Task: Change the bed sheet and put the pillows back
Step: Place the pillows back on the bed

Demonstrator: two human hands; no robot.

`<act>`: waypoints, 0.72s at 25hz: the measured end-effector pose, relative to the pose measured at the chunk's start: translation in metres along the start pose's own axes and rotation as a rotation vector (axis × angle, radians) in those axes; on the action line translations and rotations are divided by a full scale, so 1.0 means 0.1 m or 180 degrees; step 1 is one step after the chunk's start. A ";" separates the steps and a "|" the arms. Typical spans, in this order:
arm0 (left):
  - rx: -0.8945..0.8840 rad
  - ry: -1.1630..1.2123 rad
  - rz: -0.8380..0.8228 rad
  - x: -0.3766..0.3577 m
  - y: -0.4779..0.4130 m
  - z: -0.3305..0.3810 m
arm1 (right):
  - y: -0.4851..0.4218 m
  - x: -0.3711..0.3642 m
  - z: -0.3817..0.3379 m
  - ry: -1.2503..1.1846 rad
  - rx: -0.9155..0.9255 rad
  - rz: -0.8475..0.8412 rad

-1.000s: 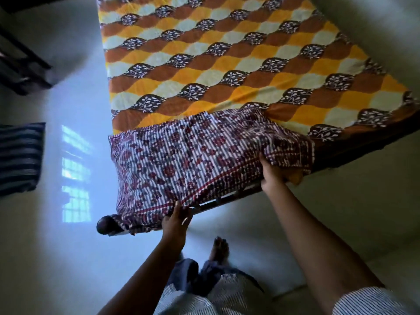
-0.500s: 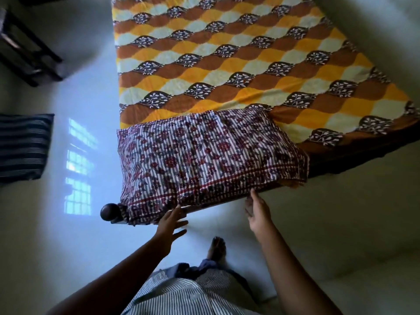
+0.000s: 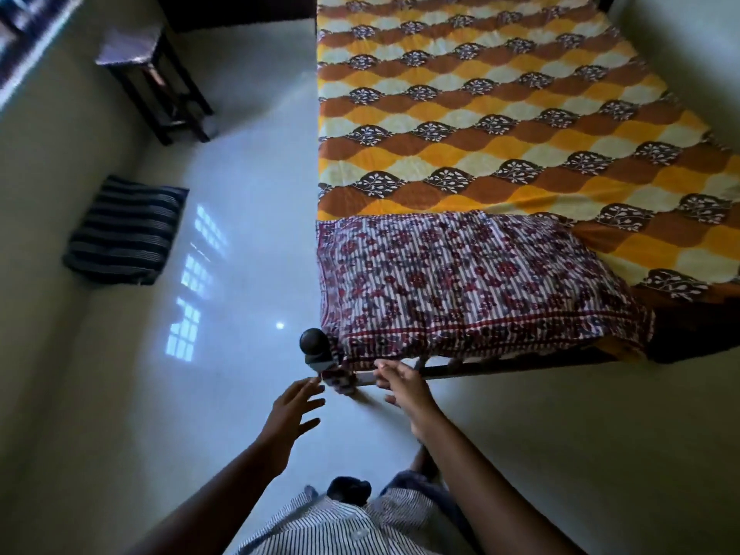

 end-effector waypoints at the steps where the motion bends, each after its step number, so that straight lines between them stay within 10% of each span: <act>1: -0.0006 0.0121 0.0104 0.28 0.00 -0.04 | 0.05 -0.26 -0.04 0.0038 0.0047 -0.0104; 18: 0.0722 0.1982 0.2247 4.26 -0.82 -0.50 | -0.40 -4.69 -0.77 0.2107 0.0161 -0.1654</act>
Point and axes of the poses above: each hand's wrist, its own y-axis away from the middle knuckle, its own x-axis out of the back of the hand, z = x × y, the point moved 1 cm from there along -y, towards the middle knuckle, and after that the axes turned 8 degrees about z, right-handed, at the moved point
